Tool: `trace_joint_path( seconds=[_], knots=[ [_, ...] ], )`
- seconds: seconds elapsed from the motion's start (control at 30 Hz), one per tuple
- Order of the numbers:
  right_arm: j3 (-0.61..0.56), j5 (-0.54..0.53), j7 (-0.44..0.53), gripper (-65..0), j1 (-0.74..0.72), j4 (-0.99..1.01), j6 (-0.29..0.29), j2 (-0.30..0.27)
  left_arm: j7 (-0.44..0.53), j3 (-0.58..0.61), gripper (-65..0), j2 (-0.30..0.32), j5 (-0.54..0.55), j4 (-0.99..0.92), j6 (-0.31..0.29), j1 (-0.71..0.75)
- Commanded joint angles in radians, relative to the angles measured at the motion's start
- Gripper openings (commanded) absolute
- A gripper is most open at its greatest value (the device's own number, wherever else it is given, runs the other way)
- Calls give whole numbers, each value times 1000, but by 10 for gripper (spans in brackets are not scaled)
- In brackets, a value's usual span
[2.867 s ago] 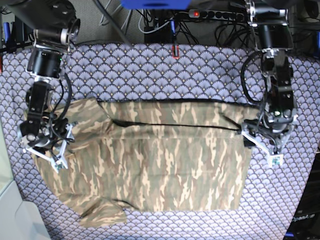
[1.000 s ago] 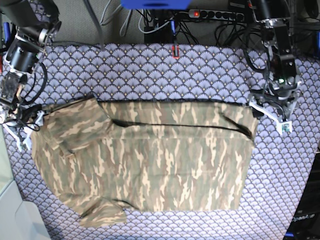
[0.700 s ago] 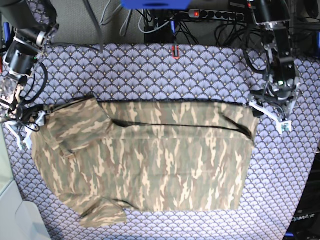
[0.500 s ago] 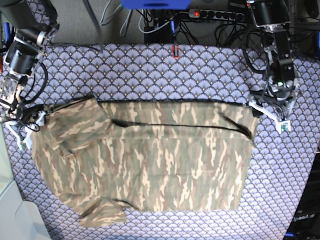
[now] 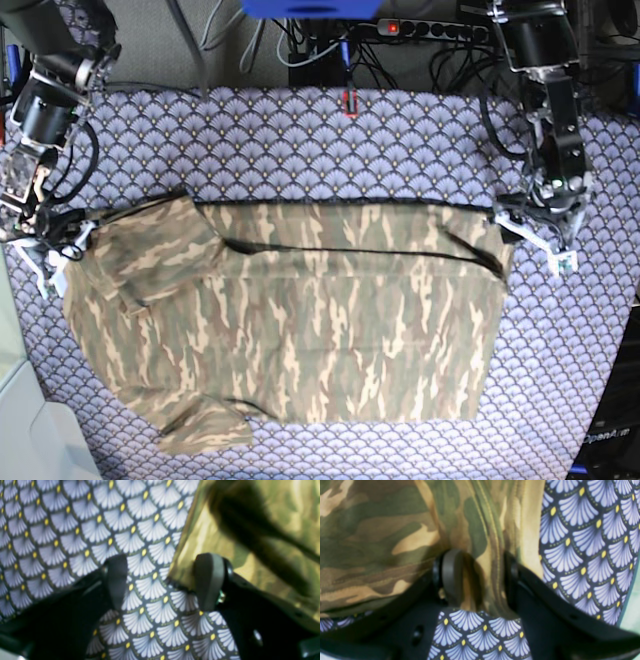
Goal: Fold the T-shirt properly
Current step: 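Lower the folded edge onto the shirt and open both grippers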
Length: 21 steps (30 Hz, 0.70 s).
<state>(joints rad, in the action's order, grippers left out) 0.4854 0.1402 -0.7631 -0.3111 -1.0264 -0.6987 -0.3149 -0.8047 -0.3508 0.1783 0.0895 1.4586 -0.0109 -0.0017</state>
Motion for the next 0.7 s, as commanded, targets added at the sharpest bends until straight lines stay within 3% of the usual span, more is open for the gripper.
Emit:
trace_joint_path(
  seconds=[0.0, 0.3, 0.67],
  knots=[
    [0, 31, -45, -431, 3, 1, 1, -11, 21, -1, -233, 8, -1, 17, 2, -25],
    [0, 31, -46, -431, 8, 1, 1, -10, 23, -1, -234, 16, 112, -62, 2, -40],
    [0, 31, -46, -432, 10, 1, 1, -11, 25, 35, -235, 8, 117, -83, 2, -42]
  ],
)
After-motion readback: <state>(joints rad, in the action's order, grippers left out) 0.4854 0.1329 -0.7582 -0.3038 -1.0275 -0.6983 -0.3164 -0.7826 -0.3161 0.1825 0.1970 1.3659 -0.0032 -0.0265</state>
